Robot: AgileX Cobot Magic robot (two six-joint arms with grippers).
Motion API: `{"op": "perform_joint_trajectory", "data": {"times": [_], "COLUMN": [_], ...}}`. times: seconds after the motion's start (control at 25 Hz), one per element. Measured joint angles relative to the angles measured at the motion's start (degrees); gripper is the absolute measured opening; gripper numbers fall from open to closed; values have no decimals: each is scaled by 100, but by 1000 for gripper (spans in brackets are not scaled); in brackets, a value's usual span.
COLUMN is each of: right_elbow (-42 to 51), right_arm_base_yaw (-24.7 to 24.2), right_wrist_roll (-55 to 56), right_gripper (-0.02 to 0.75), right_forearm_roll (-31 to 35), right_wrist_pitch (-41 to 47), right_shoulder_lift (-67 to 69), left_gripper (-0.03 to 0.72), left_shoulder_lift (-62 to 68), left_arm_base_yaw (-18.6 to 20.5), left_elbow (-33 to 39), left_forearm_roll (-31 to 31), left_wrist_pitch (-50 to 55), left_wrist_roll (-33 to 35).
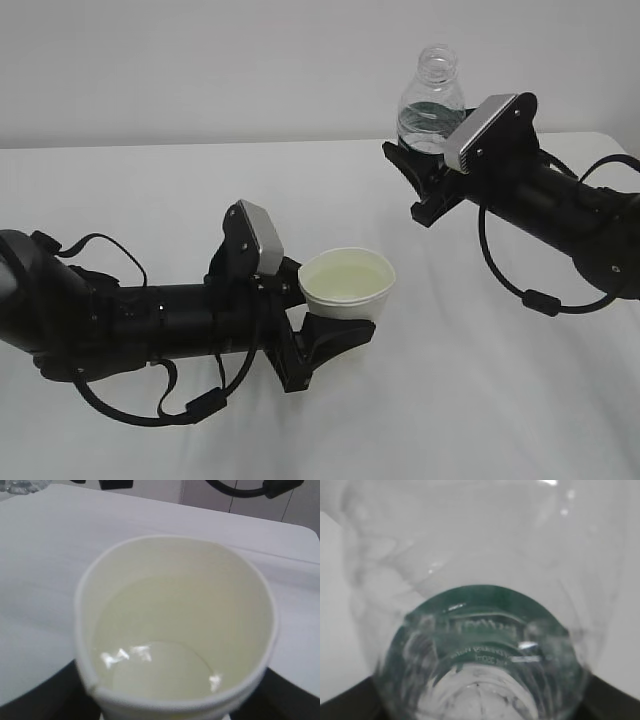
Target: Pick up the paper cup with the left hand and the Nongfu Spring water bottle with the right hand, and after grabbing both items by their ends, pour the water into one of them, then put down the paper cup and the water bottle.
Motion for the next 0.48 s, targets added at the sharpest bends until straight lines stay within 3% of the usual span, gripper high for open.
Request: {"op": "perform_joint_trajectory", "data": {"times": [0.48], "right_elbow": [0], "right_arm_base_yaw": [0], "right_wrist_roll": [293], "right_gripper": [466], "right_forearm_roll": [354], "right_wrist_pitch": [0], "right_shoulder_lift": [0], "left_gripper": [483], "left_shoulder_lift": [0], "left_arm_base_yaw": [0], "left_elbow": [0], "left_forearm_roll": [0], "left_wrist_pitch": [0], "left_wrist_roll": [0]}}
